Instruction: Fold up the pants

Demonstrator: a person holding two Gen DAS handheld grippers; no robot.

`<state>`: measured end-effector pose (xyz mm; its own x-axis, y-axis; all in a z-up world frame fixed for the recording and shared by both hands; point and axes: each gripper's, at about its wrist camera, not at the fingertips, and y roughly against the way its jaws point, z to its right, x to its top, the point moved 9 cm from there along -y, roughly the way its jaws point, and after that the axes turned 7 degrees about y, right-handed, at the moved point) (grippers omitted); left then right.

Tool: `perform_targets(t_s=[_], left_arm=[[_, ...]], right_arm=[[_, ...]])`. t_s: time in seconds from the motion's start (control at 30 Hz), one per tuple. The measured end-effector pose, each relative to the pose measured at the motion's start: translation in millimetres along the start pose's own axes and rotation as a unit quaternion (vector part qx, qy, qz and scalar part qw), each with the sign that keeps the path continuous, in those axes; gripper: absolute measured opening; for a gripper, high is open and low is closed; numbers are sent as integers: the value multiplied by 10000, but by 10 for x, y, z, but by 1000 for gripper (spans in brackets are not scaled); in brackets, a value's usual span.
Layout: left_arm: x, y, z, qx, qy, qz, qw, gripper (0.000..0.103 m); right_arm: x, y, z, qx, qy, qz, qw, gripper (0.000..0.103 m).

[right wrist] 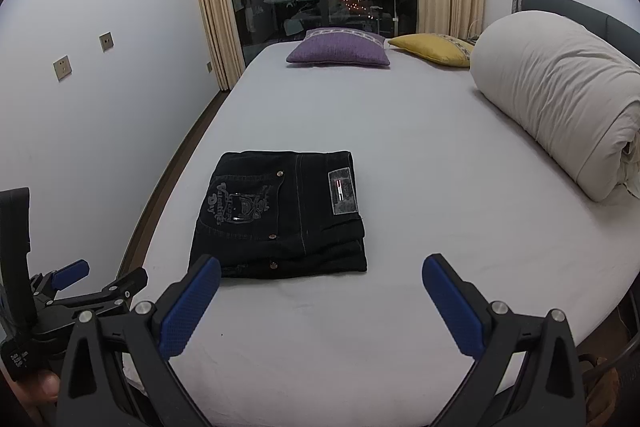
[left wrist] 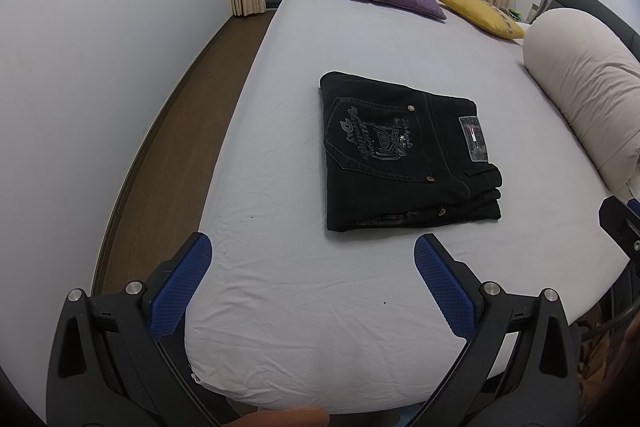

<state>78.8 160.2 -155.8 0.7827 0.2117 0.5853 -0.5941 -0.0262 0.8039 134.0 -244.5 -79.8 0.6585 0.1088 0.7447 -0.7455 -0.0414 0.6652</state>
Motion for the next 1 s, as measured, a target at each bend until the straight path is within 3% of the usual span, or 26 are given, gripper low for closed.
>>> perform_targets(t_s=[1.0], left_arm=[[-12,-30,21,-18,-63,-31,10000,103]], right_arm=[[-62,-3,-4,34,-31,-40,10000,103]])
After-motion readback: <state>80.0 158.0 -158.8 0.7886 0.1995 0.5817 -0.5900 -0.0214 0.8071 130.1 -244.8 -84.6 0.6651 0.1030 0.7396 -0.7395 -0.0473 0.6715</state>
